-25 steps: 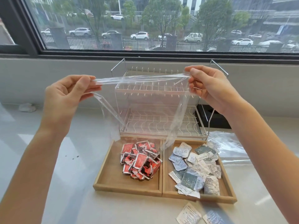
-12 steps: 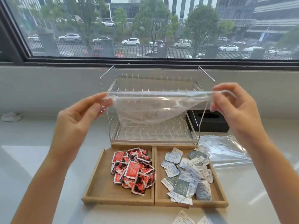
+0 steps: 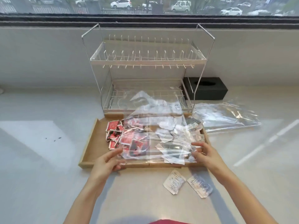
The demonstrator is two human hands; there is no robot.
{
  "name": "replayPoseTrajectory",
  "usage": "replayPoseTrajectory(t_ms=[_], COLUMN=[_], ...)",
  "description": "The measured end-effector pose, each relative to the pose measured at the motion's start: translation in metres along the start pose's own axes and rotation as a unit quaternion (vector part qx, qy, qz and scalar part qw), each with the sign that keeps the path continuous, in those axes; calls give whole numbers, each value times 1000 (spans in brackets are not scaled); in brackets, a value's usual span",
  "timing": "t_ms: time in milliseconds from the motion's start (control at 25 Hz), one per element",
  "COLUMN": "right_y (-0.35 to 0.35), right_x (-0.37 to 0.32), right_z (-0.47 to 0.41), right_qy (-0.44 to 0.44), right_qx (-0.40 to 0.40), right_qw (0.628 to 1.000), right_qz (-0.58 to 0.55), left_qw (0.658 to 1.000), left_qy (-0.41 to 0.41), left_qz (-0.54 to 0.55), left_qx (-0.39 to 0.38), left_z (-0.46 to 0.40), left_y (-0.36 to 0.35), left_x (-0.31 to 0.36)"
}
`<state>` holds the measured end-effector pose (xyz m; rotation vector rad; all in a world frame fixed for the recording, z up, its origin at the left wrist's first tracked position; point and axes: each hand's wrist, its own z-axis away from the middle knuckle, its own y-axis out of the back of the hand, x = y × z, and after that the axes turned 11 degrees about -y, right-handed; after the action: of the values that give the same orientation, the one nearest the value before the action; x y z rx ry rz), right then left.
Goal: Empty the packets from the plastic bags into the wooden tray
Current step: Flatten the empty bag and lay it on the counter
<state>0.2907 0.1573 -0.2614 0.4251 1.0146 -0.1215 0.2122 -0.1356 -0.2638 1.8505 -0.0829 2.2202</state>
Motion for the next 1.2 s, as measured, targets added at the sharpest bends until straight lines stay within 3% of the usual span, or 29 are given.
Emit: replayPoseTrajectory(t_ms=[320,520,760,1000,1200], right_y=[13,9,8,2,-4], right_x=[-2,-3,-7,-35,-32], right_z=[-5,-15,-34,-61,-71], right_qy=[-35,-41,-37,-50,-53], right_qx=[-53,28,91,74,93], right_qw=[996,998,995,996,994], right_qz=[58,37,20,-12,-37], left_qw=[998,996,999,998,996], left_qy=[62,72,17,-17,-14], left_qz=[-1,-12,-36,-55,-33], left_qx=[26,43,22,3,77], left_z=[-4,-19,-28,-31,-35], left_y=[-12,-24,-26,-24,-15], left_x=[9,11,7,-2,-11])
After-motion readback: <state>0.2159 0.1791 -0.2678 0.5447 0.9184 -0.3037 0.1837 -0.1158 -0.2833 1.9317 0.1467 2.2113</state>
